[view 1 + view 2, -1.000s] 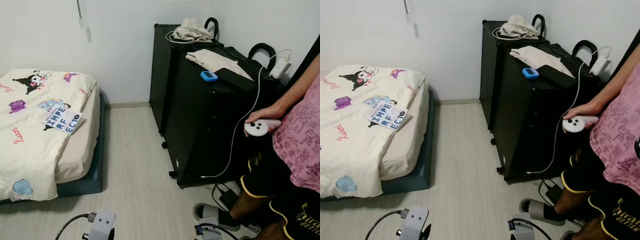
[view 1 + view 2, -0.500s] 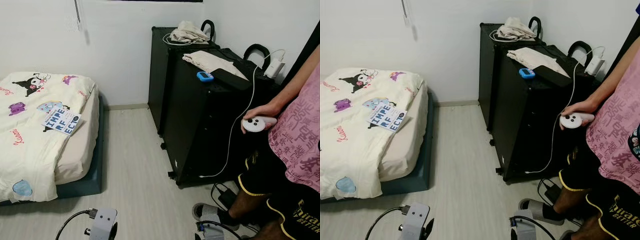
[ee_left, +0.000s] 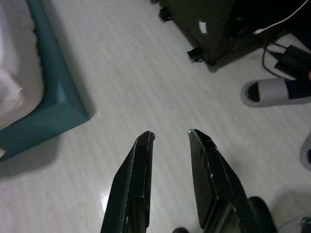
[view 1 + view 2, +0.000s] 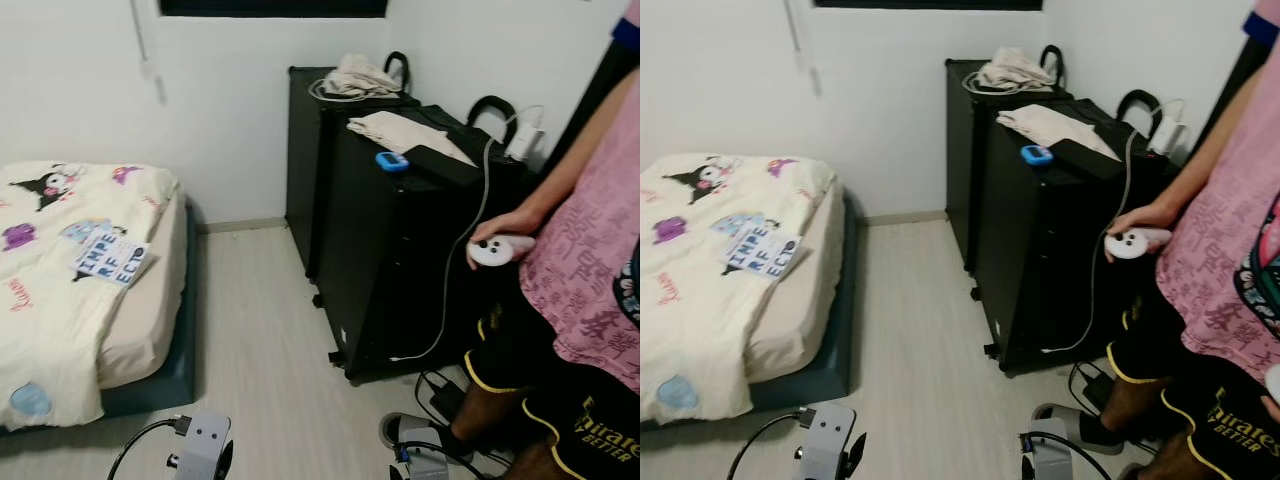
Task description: Clean up the room
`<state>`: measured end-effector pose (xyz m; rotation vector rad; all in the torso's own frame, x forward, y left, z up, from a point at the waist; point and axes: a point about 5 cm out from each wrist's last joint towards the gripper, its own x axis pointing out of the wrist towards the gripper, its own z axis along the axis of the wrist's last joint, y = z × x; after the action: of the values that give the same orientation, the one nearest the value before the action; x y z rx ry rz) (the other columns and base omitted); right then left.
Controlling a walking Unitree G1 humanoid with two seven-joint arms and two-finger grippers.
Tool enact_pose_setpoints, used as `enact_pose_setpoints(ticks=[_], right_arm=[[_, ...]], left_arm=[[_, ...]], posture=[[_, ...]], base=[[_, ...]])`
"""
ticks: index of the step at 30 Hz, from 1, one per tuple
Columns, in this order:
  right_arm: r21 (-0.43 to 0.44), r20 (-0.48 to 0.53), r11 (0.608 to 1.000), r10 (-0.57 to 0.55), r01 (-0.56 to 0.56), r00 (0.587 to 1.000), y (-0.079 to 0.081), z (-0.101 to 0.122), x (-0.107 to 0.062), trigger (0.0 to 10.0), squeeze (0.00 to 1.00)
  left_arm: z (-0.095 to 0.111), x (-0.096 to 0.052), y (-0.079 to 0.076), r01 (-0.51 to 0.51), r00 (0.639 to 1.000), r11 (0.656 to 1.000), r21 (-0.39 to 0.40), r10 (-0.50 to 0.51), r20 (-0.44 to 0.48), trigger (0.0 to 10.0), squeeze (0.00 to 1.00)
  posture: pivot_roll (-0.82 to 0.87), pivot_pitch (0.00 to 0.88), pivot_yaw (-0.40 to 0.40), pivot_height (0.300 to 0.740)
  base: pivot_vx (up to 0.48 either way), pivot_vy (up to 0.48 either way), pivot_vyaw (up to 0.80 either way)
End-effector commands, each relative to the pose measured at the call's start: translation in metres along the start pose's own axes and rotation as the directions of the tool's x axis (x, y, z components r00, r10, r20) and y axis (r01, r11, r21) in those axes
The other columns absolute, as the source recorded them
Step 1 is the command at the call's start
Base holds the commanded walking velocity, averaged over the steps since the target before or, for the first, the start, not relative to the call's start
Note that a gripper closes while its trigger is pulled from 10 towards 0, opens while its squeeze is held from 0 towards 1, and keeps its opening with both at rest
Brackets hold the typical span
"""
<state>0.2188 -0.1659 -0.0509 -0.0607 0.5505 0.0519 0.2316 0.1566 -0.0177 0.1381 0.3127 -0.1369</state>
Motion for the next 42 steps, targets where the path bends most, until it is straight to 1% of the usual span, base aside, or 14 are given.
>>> enact_pose_setpoints(ticks=[1, 23, 42], right_arm=[[0.006, -0.003, 1.0, -0.001, 0.001, 1.0, -0.0005, -0.003, -0.0018, 10.0, 0.0], [-0.019, -0.002, 1.0, 0.017, -0.017, 1.0, 0.0007, -0.0013, -0.0007, 10.0, 0.0], [-0.005, -0.006, 1.0, 0.008, -0.008, 1.0, 0.0016, -0.0032, -0.0015, 10.0, 0.0]], left_arm=[[-0.0038, -0.0026, -0.0027, 0.002, 1.0, 1.0, -0.018, -0.002, -0.009, 10.0, 0.0], [-0.0045, -0.004, -0.0002, -0.013, 1.0, 1.0, -0.023, 0.013, -0.004, 10.0, 0.0], [-0.0035, -0.0025, -0.0025, 0.002, 1.0, 1.0, -0.026, -0.002, -0.004, 10.0, 0.0]], posture=[[0.02, 0.105, -0.052, 0.74], [0.02, 0.1, -0.06, 0.74], [0.03, 0.111, -0.054, 0.74]], base=[[0.356, 0.0, 0.0], [0.358, 0.0, 0.0], [0.35, 0.0, 0.0]])
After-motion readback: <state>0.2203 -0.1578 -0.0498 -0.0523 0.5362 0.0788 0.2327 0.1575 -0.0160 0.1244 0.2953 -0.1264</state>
